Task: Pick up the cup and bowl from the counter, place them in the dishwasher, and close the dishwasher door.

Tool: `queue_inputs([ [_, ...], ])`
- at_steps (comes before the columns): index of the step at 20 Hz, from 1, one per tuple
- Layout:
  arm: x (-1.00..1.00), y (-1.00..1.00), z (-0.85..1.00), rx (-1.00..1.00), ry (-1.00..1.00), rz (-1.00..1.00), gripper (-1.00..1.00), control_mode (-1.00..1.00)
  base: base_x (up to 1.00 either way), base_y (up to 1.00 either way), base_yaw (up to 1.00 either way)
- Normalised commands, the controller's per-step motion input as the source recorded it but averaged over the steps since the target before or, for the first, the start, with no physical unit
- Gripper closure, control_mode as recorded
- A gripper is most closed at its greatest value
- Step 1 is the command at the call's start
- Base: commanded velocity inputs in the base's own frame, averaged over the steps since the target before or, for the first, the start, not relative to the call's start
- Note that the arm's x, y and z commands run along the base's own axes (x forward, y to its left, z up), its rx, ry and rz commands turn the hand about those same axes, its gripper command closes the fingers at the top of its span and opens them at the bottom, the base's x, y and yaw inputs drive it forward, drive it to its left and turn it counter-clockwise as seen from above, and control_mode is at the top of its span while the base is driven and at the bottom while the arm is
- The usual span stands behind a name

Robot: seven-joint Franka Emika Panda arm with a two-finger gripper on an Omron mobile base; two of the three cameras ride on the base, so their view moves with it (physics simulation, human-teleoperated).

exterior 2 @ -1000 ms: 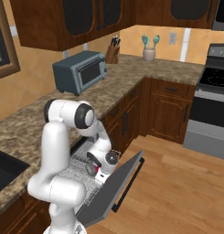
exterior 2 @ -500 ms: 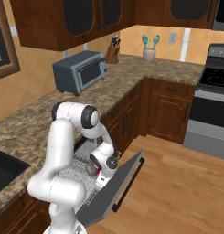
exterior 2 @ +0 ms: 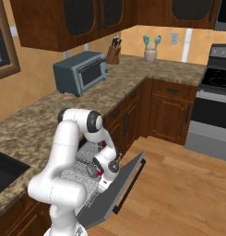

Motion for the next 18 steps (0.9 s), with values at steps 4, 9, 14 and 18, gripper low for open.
queue_inputs([
  [4, 0.35, 0.0, -0.45, 0.0, 0.0, 0.0, -1.0, -1.0, 0.0, 0.0, 0.0],
  [9, 0.37, 0.0, -0.46, 0.0, 0.0, 0.0, -1.0, -1.0, 0.0, 0.0, 0.0],
  [14, 0.37, 0.01, -0.45, 0.0, 0.0, 0.0, -1.0, -1.0, 0.0, 0.0, 0.0],
  [18, 0.35, 0.16, -0.41, 0.0, 0.0, 0.0, -1.0, -1.0, 0.0, 0.0, 0.0],
])
